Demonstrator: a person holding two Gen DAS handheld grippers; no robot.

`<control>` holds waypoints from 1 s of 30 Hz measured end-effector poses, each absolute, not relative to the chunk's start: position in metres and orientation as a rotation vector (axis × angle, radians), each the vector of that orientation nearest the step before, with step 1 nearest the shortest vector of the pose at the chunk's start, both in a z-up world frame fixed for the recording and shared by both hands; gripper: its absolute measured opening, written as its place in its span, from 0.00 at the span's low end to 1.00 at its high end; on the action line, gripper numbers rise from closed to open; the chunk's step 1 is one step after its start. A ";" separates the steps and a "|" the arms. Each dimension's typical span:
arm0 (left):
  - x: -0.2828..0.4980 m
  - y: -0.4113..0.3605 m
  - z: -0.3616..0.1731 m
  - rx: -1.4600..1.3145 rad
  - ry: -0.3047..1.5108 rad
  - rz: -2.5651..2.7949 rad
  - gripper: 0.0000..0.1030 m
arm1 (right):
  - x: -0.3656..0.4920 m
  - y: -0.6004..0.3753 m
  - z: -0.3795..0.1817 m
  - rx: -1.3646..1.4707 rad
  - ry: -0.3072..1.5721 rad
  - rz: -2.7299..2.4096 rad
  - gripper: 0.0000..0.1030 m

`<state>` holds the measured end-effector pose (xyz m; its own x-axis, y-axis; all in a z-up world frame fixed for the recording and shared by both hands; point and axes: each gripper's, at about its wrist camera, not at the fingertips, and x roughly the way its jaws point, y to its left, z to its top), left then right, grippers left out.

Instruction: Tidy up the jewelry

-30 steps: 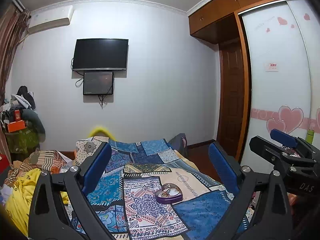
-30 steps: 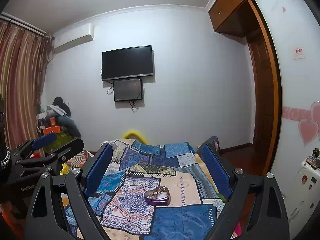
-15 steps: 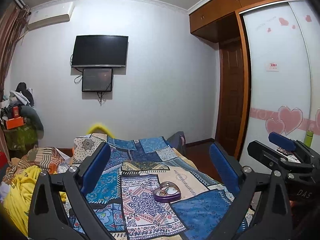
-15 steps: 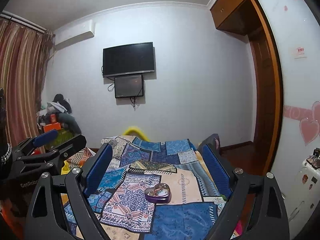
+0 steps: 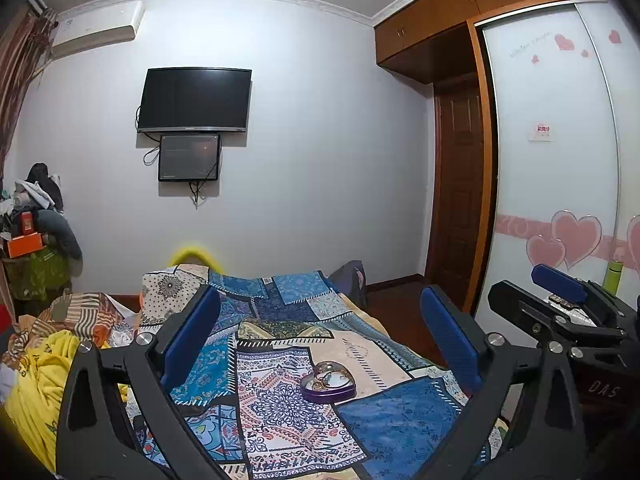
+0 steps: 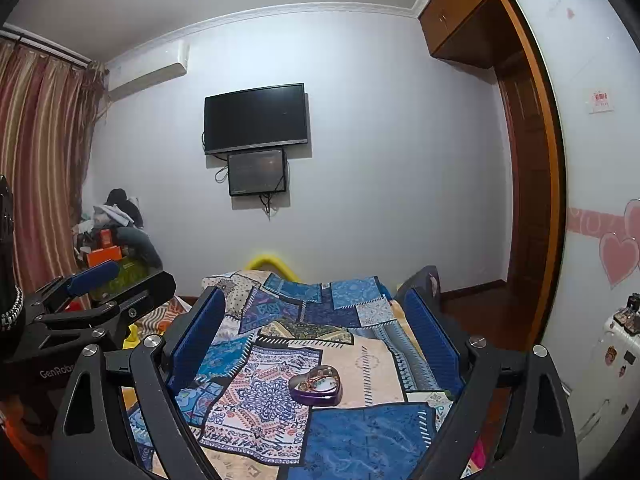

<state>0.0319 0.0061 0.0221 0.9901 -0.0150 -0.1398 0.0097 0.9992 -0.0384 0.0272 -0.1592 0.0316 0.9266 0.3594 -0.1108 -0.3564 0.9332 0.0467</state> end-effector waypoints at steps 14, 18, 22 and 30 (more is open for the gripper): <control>0.033 0.005 0.022 -0.037 0.143 -0.014 0.98 | 0.027 -0.161 0.033 0.037 0.111 0.360 0.87; 0.033 0.005 0.021 -0.037 0.143 -0.014 0.98 | 0.027 -0.161 0.032 0.042 0.109 0.357 0.87; 0.033 0.005 0.021 -0.038 0.145 -0.013 0.98 | 0.029 -0.160 0.031 0.043 0.111 0.354 0.87; 0.038 0.009 0.016 -0.048 0.158 -0.012 0.98 | 0.033 -0.158 0.029 0.044 0.125 0.350 0.87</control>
<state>0.0377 0.0091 0.0156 0.9875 -0.0160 -0.1570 0.0084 0.9988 -0.0486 0.0330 -0.1584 0.0289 0.9319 0.3442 -0.1140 -0.3388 0.9386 0.0648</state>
